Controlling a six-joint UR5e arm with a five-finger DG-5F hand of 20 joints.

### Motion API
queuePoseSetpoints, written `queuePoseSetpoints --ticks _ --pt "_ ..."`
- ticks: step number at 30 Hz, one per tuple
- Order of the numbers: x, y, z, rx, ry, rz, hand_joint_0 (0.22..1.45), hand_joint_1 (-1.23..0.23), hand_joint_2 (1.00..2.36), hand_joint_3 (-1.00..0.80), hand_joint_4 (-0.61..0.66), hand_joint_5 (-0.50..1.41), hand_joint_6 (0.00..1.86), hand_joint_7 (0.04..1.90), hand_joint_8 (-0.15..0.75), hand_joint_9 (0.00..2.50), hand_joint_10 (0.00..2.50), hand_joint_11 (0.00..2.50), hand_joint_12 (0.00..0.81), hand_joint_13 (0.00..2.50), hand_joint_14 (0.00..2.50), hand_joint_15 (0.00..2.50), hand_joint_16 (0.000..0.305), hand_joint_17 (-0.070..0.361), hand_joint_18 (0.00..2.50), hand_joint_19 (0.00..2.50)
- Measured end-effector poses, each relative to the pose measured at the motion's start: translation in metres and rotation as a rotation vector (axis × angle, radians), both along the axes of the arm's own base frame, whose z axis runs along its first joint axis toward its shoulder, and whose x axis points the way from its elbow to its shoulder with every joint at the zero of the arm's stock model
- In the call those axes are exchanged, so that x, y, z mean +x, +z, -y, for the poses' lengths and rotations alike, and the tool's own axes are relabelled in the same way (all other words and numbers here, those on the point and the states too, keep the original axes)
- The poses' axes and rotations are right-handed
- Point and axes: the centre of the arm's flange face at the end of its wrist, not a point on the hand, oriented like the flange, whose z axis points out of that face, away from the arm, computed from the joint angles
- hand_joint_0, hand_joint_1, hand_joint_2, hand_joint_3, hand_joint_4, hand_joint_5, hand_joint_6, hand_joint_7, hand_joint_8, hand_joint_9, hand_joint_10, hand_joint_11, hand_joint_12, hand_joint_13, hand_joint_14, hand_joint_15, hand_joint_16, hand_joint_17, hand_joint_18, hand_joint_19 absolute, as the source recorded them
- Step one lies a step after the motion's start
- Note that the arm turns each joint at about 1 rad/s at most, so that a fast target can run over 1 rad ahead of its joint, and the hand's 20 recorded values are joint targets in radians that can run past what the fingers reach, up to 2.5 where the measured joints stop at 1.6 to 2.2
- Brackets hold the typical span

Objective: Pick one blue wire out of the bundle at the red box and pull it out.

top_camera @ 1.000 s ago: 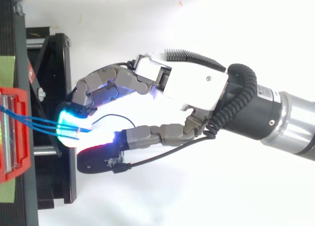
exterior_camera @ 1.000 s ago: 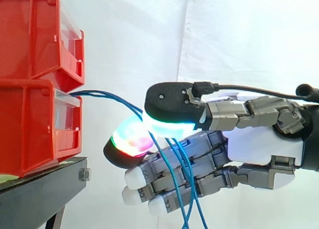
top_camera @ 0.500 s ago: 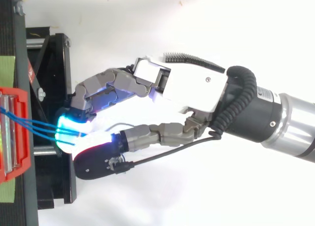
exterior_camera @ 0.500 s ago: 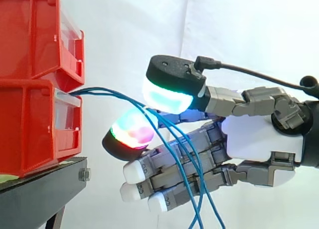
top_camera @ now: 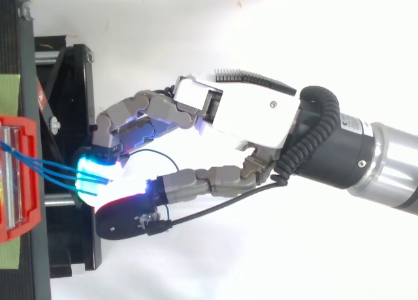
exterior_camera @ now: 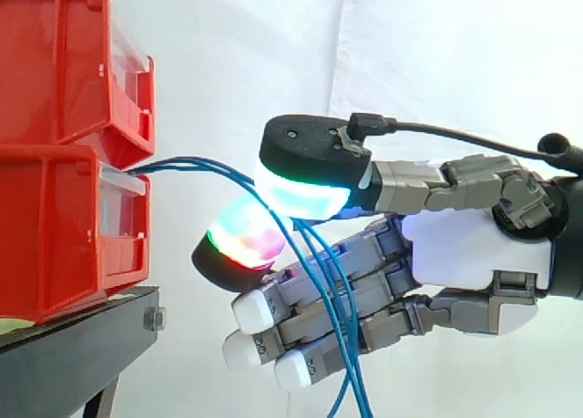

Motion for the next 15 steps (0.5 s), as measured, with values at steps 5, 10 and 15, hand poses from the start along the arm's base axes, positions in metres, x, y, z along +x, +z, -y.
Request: queuePoseSetpoints --ticks 5,10,15 --pt "0.0 0.0001 0.0 0.001 0.0 0.0 0.61 -0.84 1.0 -0.5 0.26 -0.21 0.94 0.89 0.369 0.8 0.02 0.62 0.448 0.69 0.01 0.29 0.059 0.132 0.75 0.36" --pt "0.0001 0.0004 0.0 0.002 0.0 0.0 0.52 -0.62 1.0 -0.5 0.26 -0.2 0.93 0.9 0.389 0.84 0.01 0.6 0.465 0.69 0.01 0.3 0.063 0.141 0.73 0.41" --pt "0.0006 0.0008 -0.0001 0.003 0.0 0.002 0.58 -0.5 1.01 -0.42 0.24 -0.19 0.92 0.95 0.389 0.89 0.02 0.61 0.45 0.68 0.01 0.32 0.059 0.134 0.71 0.44"
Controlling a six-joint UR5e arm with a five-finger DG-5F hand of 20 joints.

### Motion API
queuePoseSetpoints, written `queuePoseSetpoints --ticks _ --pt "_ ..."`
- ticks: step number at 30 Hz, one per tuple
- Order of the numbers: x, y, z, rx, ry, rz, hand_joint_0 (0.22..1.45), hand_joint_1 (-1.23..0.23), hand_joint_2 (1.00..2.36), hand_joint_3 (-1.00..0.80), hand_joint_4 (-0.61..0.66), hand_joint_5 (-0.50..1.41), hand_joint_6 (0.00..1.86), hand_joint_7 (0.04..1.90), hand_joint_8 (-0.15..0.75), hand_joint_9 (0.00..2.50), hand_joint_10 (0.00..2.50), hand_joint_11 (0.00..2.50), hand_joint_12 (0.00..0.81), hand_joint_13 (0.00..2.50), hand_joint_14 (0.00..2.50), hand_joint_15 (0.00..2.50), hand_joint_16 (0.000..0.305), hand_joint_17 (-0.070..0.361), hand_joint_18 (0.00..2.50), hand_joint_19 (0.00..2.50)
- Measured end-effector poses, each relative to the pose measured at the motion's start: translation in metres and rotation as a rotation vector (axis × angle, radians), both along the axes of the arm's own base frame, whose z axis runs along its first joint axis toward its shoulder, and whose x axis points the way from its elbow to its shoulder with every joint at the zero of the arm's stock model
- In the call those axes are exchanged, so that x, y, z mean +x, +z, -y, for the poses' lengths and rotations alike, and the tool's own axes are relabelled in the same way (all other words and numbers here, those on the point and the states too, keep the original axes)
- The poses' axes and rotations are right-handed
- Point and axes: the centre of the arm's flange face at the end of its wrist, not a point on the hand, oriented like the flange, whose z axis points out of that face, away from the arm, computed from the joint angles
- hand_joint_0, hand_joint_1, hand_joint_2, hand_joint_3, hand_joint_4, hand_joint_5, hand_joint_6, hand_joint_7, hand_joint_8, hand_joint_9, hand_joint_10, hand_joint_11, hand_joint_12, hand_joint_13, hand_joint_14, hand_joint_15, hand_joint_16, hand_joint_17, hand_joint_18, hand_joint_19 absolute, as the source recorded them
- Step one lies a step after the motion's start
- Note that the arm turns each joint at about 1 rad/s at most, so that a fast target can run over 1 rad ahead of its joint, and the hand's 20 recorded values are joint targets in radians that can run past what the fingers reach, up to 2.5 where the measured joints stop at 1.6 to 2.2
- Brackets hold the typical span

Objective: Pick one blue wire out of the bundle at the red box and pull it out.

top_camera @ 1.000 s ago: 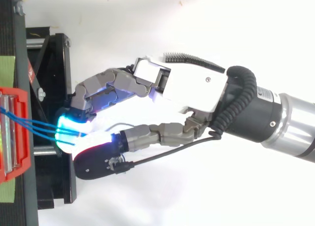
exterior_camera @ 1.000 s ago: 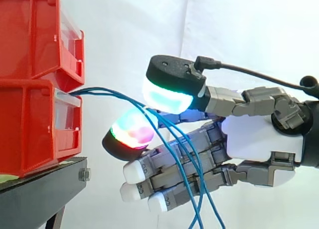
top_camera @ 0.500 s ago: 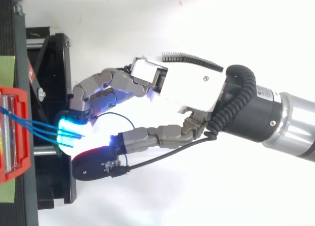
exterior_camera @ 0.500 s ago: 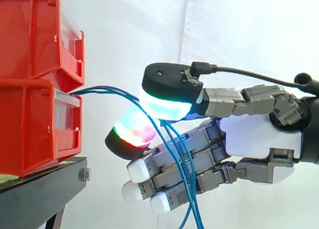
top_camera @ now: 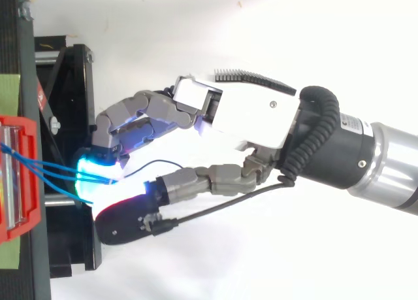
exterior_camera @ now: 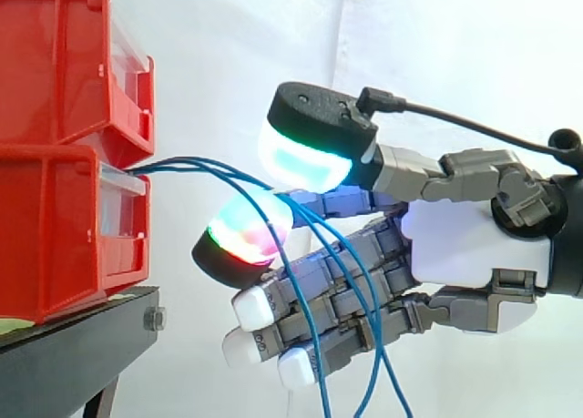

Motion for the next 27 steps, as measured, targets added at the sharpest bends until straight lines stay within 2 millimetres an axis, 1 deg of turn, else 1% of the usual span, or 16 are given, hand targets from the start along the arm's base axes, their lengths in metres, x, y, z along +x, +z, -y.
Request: queuePoseSetpoints --ticks 2,4,7,11,13,14,19,20,23,25,26,27 --pt "0.0 0.0 0.0 0.0 0.0 0.0 0.59 -0.52 1.01 -0.38 0.23 -0.19 0.93 0.96 0.391 0.89 0.02 0.6 0.448 0.69 0.01 0.32 0.059 0.133 0.71 0.45" --pt "0.0003 0.0004 -0.0001 0.0 0.0 0.001 0.59 -0.57 1.01 -0.3 0.23 -0.19 0.93 0.97 0.391 0.89 0.02 0.62 0.45 0.7 0.01 0.32 0.059 0.132 0.71 0.44" --pt "0.0003 0.0005 0.0 0.0 0.0 0.001 0.59 -0.63 1.02 -0.25 0.22 -0.19 0.94 0.96 0.391 0.89 0.02 0.62 0.45 0.71 0.01 0.32 0.059 0.133 0.72 0.43" --pt "0.0003 0.0006 0.0 0.0 0.0 0.001 0.6 -0.68 1.02 -0.23 0.18 -0.19 0.95 0.96 0.391 0.89 0.02 0.63 0.449 0.72 0.01 0.32 0.059 0.132 0.73 0.43" --pt "0.0004 0.0006 0.0 0.0 -0.001 0.001 0.62 -0.75 1.02 -0.25 0.17 -0.19 0.95 0.95 0.386 0.88 0.02 0.64 0.45 0.72 0.01 0.33 0.059 0.132 0.74 0.43" --pt "0.0004 0.0007 -0.0001 0.0 -0.001 0.002 0.63 -0.76 1.02 -0.26 0.17 -0.19 0.95 0.94 0.385 0.87 0.01 0.64 0.45 0.72 0.01 0.32 0.059 0.132 0.74 0.42" --pt "0.0004 0.0012 0.0 0.001 -0.001 0.002 0.68 -0.87 1.0 -0.47 0.23 -0.2 0.95 0.91 0.369 0.83 0.01 0.63 0.445 0.71 0.01 0.32 0.059 0.132 0.74 0.4" --pt "0.0004 0.0012 0.0 0.001 -0.001 0.002 0.68 -0.86 1.0 -0.49 0.23 -0.2 0.95 0.9 0.367 0.83 0.02 0.62 0.446 0.71 0.01 0.32 0.059 0.132 0.74 0.39" --pt "0.0004 0.0012 0.0 0.001 -0.001 0.002 0.6 -0.82 1.0 -0.5 0.24 -0.2 0.95 0.9 0.369 0.83 0.02 0.63 0.443 0.7 0.01 0.33 0.059 0.132 0.74 0.41" --pt "0.0004 0.0013 0.0 0.001 -0.001 0.002 0.53 -0.65 1.0 -0.5 0.24 -0.19 0.94 0.91 0.377 0.85 0.01 0.62 0.458 0.7 0.01 0.34 0.061 0.138 0.73 0.43" --pt "0.0004 0.0012 0.0 0.001 -0.001 0.002 0.53 -0.62 1.0 -0.5 0.24 -0.19 0.94 0.92 0.384 0.86 0.01 0.62 0.459 0.7 0.01 0.34 0.062 0.139 0.73 0.44" --pt "0.0004 0.0012 0.0 0.001 -0.001 0.002 0.52 -0.54 1.0 -0.5 0.24 -0.19 0.93 0.93 0.39 0.87 0.01 0.61 0.462 0.71 0.01 0.34 0.063 0.141 0.74 0.45"
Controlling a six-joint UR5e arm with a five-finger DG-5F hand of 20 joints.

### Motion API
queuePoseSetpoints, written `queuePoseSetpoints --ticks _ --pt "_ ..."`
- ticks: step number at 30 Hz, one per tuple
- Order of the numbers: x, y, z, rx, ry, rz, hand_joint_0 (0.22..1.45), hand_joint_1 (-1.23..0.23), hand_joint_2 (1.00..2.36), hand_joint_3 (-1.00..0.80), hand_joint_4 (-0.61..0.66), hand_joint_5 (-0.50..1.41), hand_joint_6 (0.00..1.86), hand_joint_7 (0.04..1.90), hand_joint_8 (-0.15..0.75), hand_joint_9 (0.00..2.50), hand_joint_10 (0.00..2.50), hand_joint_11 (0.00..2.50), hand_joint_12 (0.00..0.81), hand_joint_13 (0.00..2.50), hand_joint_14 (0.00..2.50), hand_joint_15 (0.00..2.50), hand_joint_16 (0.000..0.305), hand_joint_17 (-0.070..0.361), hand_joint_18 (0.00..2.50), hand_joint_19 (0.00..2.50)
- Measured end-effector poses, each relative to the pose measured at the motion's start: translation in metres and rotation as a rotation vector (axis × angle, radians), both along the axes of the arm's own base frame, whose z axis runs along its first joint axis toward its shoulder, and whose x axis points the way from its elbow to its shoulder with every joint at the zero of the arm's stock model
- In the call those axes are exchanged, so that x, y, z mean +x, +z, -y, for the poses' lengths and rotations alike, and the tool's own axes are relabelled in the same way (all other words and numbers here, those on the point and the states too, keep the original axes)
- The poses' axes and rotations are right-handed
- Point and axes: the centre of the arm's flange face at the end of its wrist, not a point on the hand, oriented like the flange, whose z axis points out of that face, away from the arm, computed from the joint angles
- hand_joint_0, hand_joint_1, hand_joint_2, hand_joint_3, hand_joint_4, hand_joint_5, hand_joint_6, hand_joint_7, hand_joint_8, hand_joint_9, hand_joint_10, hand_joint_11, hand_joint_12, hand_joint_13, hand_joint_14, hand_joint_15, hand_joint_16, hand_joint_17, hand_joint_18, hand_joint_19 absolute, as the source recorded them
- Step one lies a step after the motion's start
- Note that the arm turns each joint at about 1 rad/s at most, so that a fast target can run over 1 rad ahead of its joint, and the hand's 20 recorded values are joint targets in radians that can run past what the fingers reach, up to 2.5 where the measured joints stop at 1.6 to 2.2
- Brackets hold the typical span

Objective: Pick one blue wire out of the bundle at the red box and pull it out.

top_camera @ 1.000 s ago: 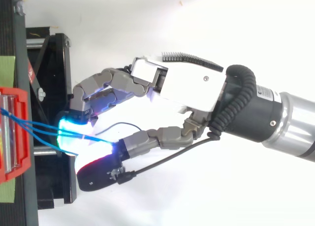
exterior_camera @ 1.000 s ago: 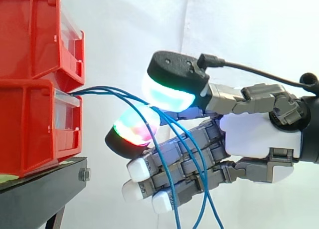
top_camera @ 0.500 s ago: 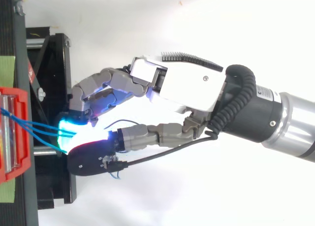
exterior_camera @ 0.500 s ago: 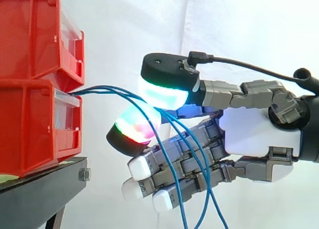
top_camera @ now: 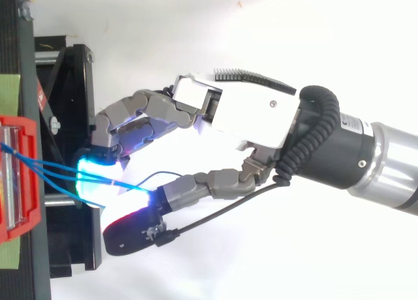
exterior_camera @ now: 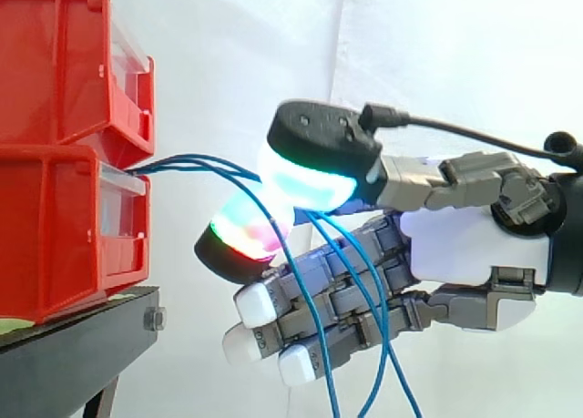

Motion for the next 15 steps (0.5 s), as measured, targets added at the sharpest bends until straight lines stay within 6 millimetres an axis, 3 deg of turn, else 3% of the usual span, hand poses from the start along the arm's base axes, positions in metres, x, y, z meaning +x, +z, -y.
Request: queuePoseSetpoints --ticks 5,9,15 --pt "0.0 0.0 0.0 0.0 0.0 0.0 0.57 -0.41 1.01 -0.43 0.23 -0.17 0.92 1.0 0.39 0.91 0.01 0.61 0.45 0.7 0.01 0.34 0.06 0.135 0.69 0.49" --pt "0.0 -0.0001 0.0 0.0 0.0 0.0 0.58 -0.55 1.02 -0.26 0.23 -0.18 0.92 1.01 0.392 0.9 0.02 0.62 0.451 0.72 0.01 0.35 0.059 0.134 0.71 0.48" --pt "0.0001 -0.0005 0.0 0.0 0.0 0.0 0.59 -0.67 1.02 -0.18 0.2 -0.18 0.93 1.01 0.39 0.89 0.01 0.63 0.448 0.74 0.01 0.36 0.059 0.133 0.74 0.45"
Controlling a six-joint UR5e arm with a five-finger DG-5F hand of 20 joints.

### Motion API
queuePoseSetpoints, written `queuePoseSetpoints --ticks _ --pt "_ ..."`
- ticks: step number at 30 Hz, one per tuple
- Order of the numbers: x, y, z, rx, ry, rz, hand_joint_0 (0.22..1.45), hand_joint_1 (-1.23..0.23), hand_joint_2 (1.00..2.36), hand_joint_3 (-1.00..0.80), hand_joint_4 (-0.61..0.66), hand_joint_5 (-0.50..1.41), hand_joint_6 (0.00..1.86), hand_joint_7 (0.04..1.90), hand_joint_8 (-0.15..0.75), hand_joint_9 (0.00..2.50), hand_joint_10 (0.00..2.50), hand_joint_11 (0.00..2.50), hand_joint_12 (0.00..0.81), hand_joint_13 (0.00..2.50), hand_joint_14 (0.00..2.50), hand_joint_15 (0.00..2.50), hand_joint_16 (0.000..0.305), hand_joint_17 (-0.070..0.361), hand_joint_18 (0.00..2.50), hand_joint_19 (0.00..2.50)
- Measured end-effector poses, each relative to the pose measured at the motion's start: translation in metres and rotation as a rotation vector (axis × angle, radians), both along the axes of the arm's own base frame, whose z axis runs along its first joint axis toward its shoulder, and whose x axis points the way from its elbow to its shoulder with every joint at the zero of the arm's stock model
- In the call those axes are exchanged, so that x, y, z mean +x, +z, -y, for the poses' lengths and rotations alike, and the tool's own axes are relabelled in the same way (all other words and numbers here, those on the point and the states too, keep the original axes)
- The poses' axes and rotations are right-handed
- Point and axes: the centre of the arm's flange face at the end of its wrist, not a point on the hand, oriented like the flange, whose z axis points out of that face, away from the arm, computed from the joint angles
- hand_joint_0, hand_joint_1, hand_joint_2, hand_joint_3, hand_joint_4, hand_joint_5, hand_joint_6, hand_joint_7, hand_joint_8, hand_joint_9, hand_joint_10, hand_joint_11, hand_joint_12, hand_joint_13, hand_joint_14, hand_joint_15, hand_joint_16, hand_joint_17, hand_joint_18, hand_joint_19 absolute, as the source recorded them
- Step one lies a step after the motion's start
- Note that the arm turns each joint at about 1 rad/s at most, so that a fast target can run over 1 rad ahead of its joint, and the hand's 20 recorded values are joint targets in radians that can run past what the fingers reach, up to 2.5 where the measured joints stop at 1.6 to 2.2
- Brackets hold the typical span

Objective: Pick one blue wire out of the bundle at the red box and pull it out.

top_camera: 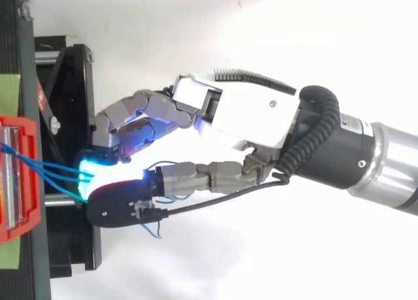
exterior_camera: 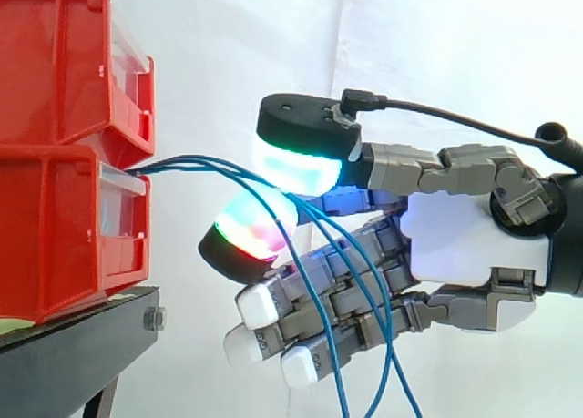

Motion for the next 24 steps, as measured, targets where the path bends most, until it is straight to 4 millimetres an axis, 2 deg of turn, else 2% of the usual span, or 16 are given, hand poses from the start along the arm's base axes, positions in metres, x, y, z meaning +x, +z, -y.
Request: queuePoseSetpoints --ticks 6,11,13,16,20,24 --pt "0.0 0.0004 0.0005 0.0 -0.001 0.001 0.63 -0.79 1.02 -0.24 0.16 -0.19 0.95 0.96 0.379 0.87 0.01 0.64 0.446 0.74 0.01 0.36 0.059 0.132 0.75 0.44" --pt "0.0 0.0006 0.001 0.0 -0.001 0.001 0.63 -0.78 1.01 -0.34 0.21 -0.2 0.95 0.92 0.373 0.85 0.02 0.63 0.441 0.73 0.01 0.35 0.059 0.132 0.75 0.44" --pt "-0.0001 0.0006 0.0011 0.0 -0.001 0.0 0.59 -0.63 1.01 -0.38 0.23 -0.19 0.94 0.92 0.374 0.88 0.01 0.63 0.439 0.73 0.01 0.36 0.059 0.133 0.74 0.46" --pt "-0.0002 0.0007 0.0012 0.002 -0.001 -0.001 0.56 -0.49 1.01 -0.42 0.23 -0.18 0.92 0.94 0.384 0.9 0.01 0.61 0.452 0.73 0.01 0.36 0.061 0.137 0.73 0.48" --pt "-0.0006 0.0003 0.0012 0.01 0.001 -0.003 0.55 -0.46 1.01 -0.42 0.24 -0.18 0.92 0.96 0.392 0.9 0.02 0.6 0.456 0.72 0.01 0.36 0.062 0.139 0.7 0.48" --pt "-0.0011 -0.0005 0.0014 0.025 0.002 -0.005 0.54 -0.57 1.01 -0.4 0.25 -0.19 0.92 0.96 0.39 0.89 0.02 0.62 0.459 0.72 0.01 0.36 0.062 0.139 0.71 0.48"
